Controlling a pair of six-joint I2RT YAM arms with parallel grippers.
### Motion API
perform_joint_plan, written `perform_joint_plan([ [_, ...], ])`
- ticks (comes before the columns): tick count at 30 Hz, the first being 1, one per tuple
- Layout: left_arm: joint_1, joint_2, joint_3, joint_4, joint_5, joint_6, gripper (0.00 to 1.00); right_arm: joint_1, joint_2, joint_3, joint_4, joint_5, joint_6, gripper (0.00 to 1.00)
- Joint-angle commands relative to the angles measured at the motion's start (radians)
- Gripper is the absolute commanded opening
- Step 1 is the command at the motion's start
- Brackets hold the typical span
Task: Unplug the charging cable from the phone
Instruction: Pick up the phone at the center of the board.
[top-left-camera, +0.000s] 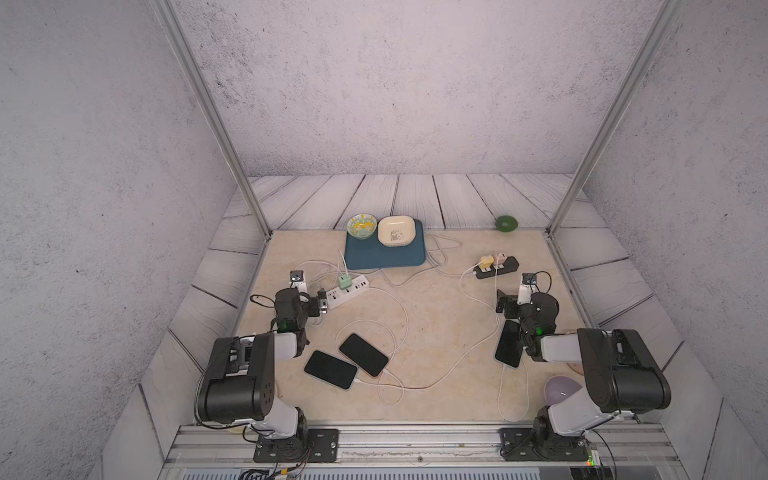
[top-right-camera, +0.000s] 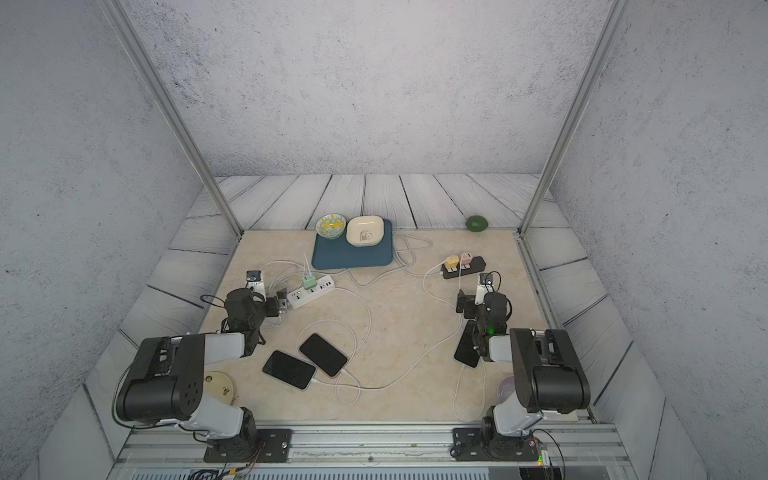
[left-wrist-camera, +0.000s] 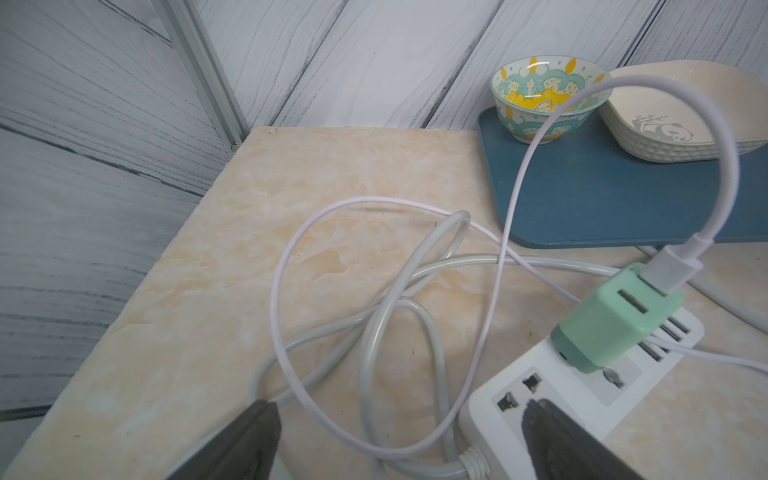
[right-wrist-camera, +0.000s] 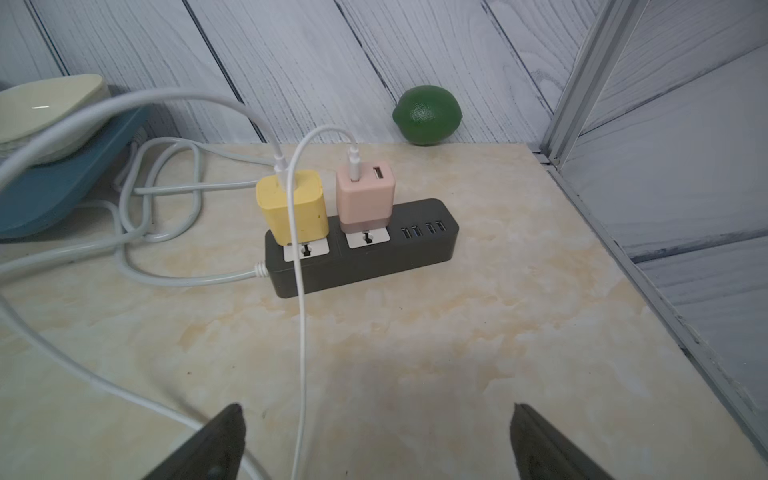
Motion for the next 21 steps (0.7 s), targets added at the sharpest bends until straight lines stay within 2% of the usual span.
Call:
perform_joint_plan([
  [1, -0.001, 0.003, 0.007, 0.003, 0.007, 0.009, 0.98, 0.000, 0.008, 0.014, -0.001, -0.010, -0.001, 0.99],
  [21, -0.001, 0.004, 0.005, 0.010, 0.007, 0.008, 0.98, 0.001, 0.007, 0.014, 0.000, -0.018, -0.010, 0.99],
])
